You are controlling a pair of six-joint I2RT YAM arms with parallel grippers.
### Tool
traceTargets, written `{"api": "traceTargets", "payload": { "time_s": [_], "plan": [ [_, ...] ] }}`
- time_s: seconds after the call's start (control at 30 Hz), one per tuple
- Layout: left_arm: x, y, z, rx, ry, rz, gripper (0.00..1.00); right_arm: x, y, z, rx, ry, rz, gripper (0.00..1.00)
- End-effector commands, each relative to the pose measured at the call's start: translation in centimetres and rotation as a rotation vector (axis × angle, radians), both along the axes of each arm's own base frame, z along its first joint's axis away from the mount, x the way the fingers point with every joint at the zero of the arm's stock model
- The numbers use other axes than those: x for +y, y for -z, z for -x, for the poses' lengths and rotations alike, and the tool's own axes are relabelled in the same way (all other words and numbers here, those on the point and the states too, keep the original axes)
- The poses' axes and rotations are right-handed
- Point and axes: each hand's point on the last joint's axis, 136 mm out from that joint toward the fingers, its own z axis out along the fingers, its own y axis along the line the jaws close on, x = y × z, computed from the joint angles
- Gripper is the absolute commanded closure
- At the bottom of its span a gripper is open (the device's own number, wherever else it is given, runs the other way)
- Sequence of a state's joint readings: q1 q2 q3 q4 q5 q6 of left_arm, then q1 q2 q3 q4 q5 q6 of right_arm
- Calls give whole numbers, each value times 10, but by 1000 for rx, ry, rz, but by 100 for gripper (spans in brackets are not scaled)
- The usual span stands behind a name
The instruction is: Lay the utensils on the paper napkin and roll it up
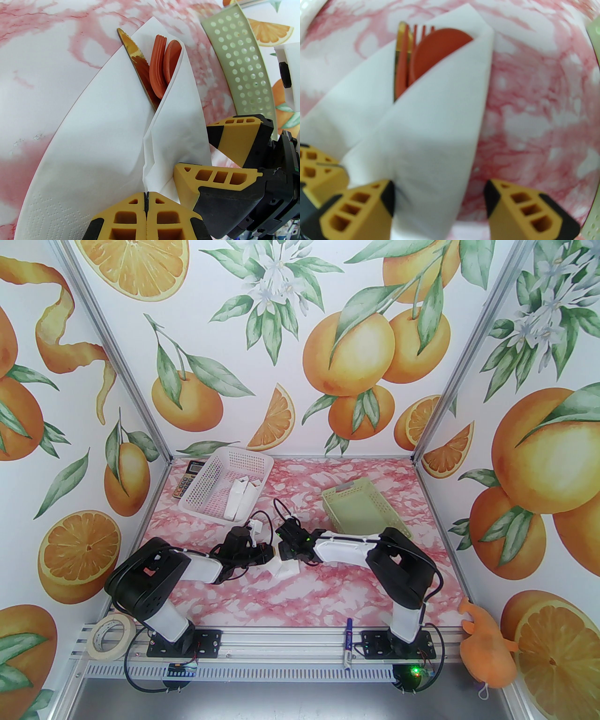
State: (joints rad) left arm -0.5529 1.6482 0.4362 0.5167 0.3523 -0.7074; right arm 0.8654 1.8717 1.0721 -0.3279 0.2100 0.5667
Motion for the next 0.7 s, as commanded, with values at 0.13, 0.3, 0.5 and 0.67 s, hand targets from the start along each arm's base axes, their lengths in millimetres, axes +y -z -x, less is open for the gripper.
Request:
{"api": "traceTargets", "payload": {
  "time_s": [0.13,0.3,0.5,0.67],
  "plan": [
    [19,34,24,130,-11,-95,100,-57,34,28,127,33,198,39],
    [19,35,25,133,-12,-95,100,-60,30,29,123,34,194,44],
    [19,35,25,131,-12,-94,100,-58,30,30,129,30,181,49],
    [19,35,25,132,-10,-94,100,-54,30,31,136,28,162,51]
  ]
}}
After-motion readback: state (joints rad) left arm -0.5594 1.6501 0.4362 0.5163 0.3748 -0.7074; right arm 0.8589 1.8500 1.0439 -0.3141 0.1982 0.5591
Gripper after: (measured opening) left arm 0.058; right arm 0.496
